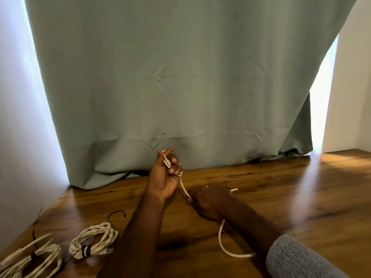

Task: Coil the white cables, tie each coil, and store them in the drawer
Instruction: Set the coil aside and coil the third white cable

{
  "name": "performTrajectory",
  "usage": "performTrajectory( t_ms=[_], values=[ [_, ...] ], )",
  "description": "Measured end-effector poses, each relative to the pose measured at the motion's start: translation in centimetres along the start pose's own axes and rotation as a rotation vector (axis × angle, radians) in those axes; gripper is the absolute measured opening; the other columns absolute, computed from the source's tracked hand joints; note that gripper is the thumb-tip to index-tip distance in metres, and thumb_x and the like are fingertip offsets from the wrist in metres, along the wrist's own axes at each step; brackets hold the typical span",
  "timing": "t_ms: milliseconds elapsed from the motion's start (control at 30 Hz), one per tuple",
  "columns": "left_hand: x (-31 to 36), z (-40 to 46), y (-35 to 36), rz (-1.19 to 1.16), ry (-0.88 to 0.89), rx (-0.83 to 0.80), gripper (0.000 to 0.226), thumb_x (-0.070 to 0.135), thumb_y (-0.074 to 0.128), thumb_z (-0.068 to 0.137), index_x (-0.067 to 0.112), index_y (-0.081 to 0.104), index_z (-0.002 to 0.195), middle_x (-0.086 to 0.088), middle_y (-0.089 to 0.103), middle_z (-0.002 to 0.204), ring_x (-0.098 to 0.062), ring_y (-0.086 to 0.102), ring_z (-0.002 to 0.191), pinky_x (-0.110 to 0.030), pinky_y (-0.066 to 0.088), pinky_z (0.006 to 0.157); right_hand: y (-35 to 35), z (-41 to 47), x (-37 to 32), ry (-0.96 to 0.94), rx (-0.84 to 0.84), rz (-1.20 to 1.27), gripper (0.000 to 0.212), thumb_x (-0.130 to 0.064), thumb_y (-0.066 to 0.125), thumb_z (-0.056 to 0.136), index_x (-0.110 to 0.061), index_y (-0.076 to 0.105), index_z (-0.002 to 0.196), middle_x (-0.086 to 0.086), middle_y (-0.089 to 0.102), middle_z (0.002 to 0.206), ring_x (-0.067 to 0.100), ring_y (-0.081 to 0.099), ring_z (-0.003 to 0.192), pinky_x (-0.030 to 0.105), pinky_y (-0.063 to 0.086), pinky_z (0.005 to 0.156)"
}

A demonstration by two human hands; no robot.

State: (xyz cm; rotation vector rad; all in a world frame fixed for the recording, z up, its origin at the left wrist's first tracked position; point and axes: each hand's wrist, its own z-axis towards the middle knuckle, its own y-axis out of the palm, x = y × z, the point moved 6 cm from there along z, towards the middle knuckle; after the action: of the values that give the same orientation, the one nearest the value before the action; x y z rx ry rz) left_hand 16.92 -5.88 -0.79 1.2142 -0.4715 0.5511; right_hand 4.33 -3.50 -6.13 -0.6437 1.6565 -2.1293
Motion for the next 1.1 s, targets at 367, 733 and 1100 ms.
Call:
performTrajectory(
  t_ms=[367,733,1100],
  values=[
    [-0.5,0.0,-2.1,0.417,0.028,0.22,0.033,0.036,0.039,0.106,0.009,0.053,0.092,-0.009,0.064,0.065,-0.016,0.049,0.043,-0.028,0.043,0.047,-2.2,-0.8,-1.3,-0.163,0.156,0.005,0.044,-0.054,0.028,0.105,-0.025,0.057,0.121,0.004,0.066,0.091,0.019,0.055,0.075,0.033,0.037,0.073],
    [-5.1,-1.4,-1.7,1.318,-0.036,-0.149,0.039,0.041,0.043,0.104,0.006,0.057,0.114,-0.01,0.067,0.069,-0.02,0.06,0.051,-0.034,0.048,0.052,-4.8,-2.4,2.9,-0.127,0.48,0.238,0.011,-0.022,0.066,0.092,-0.018,0.064,0.102,0.004,0.069,0.092,0.021,0.061,0.081,0.026,0.037,0.07],
    [-4.2,-2.3,-1.6,1.311,-0.022,0.062,0.038,0.045,0.045,0.102,0.018,0.069,0.094,-0.003,0.07,0.094,-0.017,0.063,0.087,-0.032,0.047,0.081,-3.3,-4.5,9.8,0.267,0.244,0.472,0.051,-0.061,0.08,0.072,-0.028,0.061,0.107,-0.008,0.057,0.105,0.015,0.056,0.093,0.033,0.052,0.077]
  ],
)
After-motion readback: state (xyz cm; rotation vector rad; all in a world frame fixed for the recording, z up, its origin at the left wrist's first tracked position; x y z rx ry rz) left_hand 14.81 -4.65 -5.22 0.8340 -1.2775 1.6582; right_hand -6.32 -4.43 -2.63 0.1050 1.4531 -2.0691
